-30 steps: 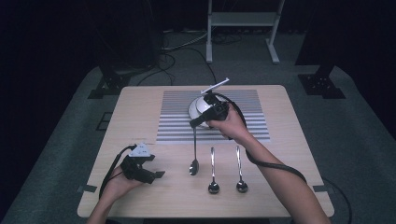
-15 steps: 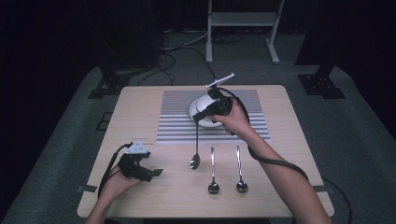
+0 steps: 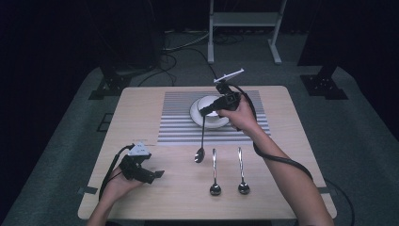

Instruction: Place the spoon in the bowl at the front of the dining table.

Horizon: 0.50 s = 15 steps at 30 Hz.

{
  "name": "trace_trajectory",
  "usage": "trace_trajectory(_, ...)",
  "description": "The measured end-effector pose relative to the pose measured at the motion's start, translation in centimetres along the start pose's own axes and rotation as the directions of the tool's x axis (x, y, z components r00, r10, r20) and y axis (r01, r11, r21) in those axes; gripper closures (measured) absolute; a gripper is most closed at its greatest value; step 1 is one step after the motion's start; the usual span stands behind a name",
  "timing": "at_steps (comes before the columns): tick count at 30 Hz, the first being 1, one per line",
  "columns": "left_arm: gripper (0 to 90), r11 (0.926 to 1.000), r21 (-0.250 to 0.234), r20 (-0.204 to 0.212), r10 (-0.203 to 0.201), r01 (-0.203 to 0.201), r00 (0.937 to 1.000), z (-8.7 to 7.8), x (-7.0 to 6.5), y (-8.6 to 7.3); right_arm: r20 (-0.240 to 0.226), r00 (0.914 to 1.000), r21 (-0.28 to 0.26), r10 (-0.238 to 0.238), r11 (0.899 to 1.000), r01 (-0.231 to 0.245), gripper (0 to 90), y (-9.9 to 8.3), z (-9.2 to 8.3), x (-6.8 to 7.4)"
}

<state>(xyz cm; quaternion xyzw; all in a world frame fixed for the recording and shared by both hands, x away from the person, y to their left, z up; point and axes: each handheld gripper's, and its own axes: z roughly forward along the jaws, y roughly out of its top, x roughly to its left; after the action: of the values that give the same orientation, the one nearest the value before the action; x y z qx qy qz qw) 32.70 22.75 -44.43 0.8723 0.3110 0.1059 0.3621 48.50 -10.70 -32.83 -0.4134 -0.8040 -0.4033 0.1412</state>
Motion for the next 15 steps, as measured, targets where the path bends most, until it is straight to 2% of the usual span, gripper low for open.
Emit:
trace_trajectory(6,8.7,1.0000,0.000,0.003,0.007,-0.007,1.0000,0.1,0.0,0.0,0.031,0.9993,-0.038,0.019,0.999,-0.018,88.4,0.6,-1.2,-0.7)
trace_trajectory(15,8.8,1.0000,-0.005,0.000,0.008,-0.008,1.0000,0.1,0.0,-0.1,0.063,0.9962,-0.085,0.061,0.995,-0.055,88.4,1.6,-2.0,-1.8)
